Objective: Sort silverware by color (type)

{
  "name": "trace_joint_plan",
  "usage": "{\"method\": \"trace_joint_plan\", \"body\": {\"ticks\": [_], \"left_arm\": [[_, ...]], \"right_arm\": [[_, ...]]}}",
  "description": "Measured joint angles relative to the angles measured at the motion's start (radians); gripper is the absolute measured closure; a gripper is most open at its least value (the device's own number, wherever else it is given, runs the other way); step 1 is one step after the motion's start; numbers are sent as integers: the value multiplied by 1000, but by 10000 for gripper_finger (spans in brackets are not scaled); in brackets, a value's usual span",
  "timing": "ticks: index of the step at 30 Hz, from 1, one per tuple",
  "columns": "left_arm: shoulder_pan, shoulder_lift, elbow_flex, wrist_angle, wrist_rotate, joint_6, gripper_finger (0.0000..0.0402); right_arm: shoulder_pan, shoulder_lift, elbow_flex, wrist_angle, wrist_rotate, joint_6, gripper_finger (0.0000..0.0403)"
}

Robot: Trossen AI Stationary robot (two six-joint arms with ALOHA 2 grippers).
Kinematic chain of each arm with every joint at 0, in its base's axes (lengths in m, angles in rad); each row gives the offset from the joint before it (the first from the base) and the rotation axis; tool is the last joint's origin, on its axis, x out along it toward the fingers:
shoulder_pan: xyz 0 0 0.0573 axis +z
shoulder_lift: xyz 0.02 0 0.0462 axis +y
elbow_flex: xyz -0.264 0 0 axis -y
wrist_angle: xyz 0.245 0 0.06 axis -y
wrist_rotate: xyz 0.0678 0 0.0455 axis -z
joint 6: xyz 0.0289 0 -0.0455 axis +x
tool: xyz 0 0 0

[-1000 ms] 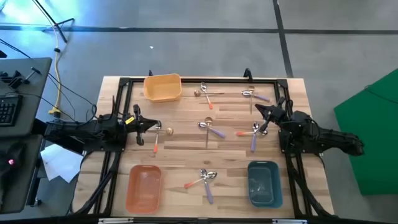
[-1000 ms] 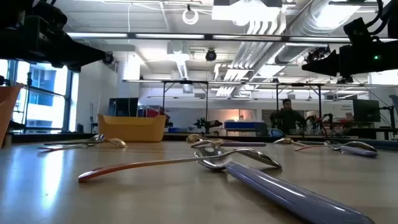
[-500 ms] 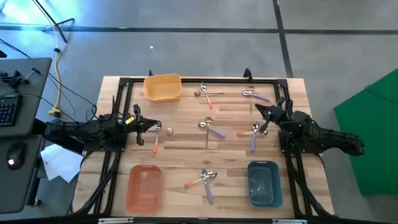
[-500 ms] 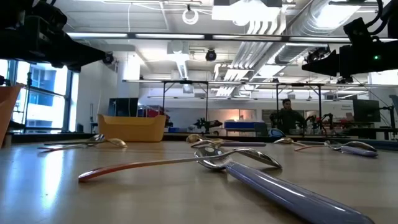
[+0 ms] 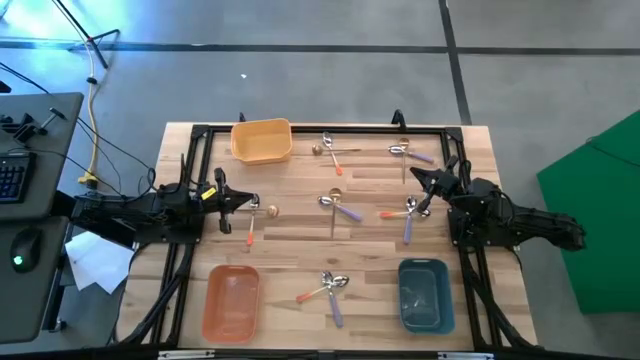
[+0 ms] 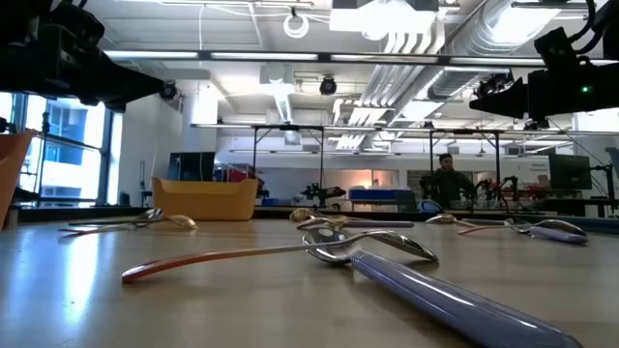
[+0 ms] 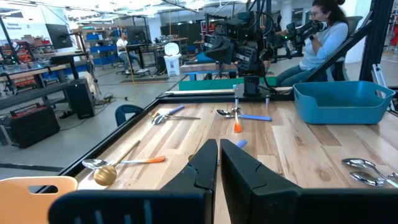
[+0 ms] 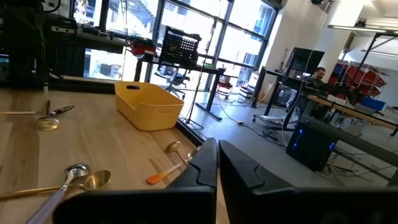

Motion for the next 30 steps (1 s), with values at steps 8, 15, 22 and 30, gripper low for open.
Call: {"method": "trace_joint_plan", "body": {"ticks": [8, 15, 22, 30], "left_arm": [[0, 0, 0, 0, 0, 0, 392], [0, 0, 0, 1, 0, 0, 392], [0, 0, 0, 6, 0, -1, 392], [0, 0, 0, 31, 0, 30, 392]], "right_arm": [[0, 0, 0, 0, 0, 0, 402], [0, 0, 0, 0, 0, 0, 402], [0, 0, 0, 0, 0, 0, 402], [-3, 0, 0, 16, 2, -139, 402]]}}
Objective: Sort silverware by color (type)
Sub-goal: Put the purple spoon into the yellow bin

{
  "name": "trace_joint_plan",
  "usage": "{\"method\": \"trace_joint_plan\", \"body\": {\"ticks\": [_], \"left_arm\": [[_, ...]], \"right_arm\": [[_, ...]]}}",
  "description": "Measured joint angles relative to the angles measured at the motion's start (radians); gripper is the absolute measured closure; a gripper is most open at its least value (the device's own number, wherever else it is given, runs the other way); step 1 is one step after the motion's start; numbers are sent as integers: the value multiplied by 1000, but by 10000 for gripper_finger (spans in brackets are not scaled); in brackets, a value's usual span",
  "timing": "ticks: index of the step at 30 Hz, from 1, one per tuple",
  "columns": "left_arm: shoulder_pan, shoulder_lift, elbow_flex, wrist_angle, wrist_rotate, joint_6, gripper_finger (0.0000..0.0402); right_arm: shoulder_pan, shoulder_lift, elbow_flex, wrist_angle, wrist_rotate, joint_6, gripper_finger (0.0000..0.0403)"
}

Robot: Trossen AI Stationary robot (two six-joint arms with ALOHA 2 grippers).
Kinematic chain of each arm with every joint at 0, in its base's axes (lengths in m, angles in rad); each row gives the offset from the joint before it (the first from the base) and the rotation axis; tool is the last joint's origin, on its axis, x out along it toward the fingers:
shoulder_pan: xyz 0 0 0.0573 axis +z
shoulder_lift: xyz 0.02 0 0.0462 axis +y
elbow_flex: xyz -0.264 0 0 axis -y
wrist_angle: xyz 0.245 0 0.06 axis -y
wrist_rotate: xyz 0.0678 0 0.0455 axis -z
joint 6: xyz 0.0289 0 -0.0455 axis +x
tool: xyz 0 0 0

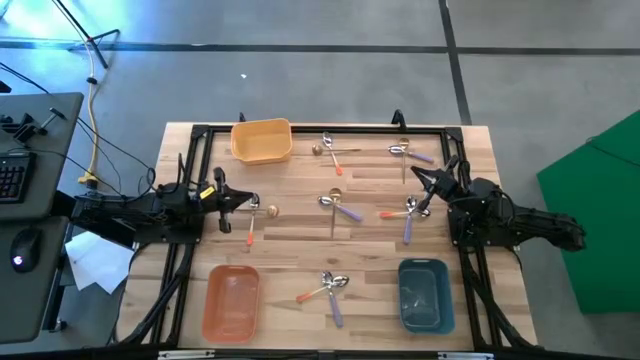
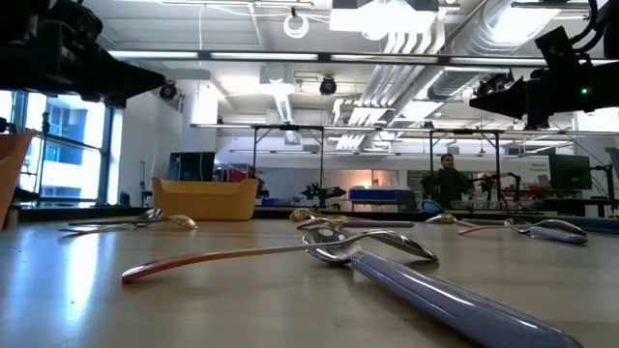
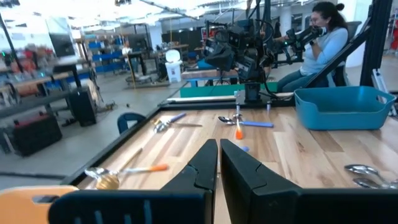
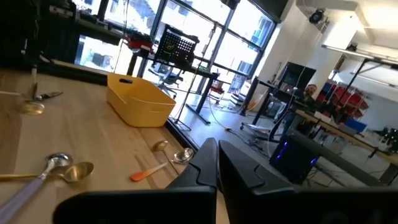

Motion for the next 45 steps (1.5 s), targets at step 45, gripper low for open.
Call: {"method": "trace_joint_plan", "body": {"ticks": [45], "left_arm": [[0, 1, 0, -3, -64, -115, 392]], "right_arm": [[2, 128, 0, 442, -168, 177, 403]]}}
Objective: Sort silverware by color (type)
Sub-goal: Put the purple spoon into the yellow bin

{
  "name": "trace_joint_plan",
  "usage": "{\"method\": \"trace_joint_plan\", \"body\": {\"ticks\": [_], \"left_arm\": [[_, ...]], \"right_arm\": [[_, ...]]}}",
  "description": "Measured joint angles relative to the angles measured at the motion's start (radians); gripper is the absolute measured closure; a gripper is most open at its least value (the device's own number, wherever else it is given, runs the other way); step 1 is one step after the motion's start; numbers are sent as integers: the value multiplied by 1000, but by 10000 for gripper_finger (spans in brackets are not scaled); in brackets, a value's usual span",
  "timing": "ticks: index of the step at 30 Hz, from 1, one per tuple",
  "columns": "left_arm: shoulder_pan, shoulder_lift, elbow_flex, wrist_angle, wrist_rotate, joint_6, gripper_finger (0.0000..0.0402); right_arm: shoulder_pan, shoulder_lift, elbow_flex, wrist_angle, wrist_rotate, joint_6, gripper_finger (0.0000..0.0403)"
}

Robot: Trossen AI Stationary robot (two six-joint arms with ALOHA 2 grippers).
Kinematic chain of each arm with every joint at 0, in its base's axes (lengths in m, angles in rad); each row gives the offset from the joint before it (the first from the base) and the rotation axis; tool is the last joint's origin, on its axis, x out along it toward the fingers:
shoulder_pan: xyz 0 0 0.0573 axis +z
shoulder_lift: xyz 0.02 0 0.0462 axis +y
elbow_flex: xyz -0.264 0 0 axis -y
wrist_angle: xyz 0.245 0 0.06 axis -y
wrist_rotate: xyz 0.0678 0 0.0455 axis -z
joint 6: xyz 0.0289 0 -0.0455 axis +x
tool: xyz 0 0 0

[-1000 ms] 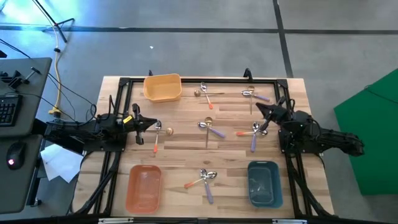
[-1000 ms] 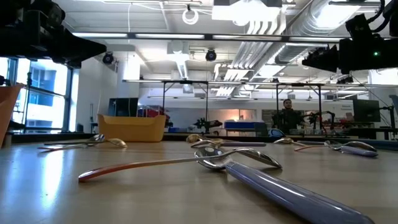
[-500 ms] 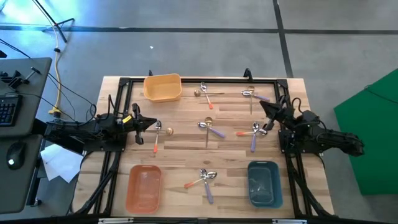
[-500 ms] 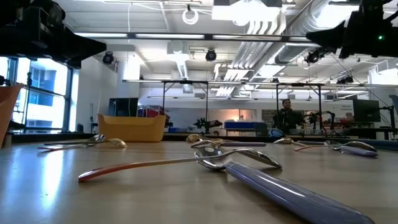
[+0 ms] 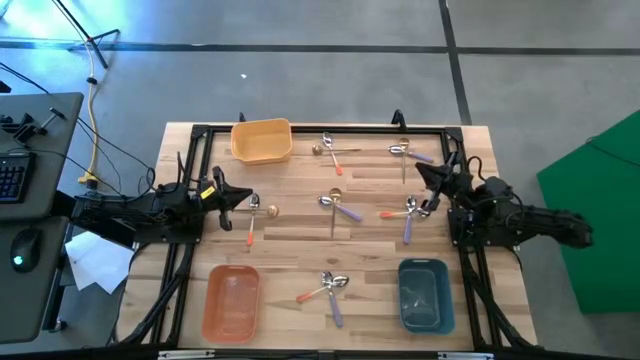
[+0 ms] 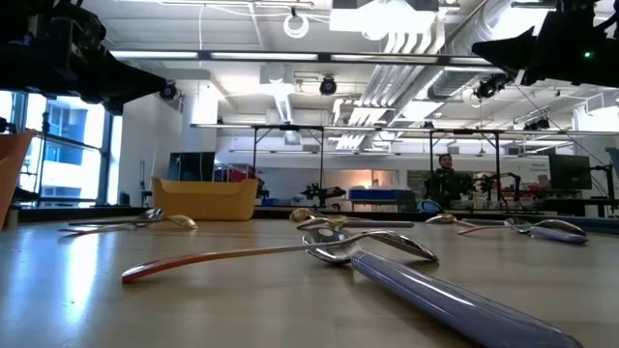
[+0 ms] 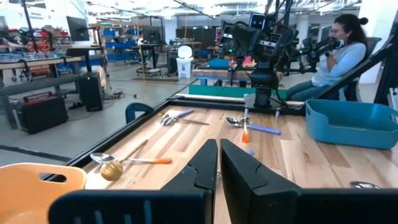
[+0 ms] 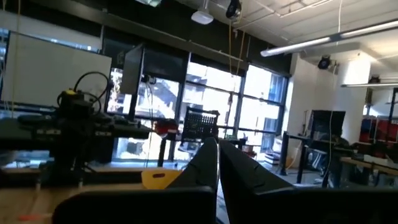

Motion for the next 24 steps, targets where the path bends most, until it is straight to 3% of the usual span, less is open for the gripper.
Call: {"method": "trace_joint_plan", "body": {"ticks": [11, 18, 24], "left_arm": [[0, 0, 0, 3, -16, 0, 392], [0, -1, 0, 63, -30, -16, 392], [0, -1, 0, 78, -30, -20, 392]], "right_arm": [[0, 281, 56, 24, -21, 97, 403], [10, 493, 80, 51, -3, 299, 403], [100, 668, 80, 84, 52, 441, 403]]}}
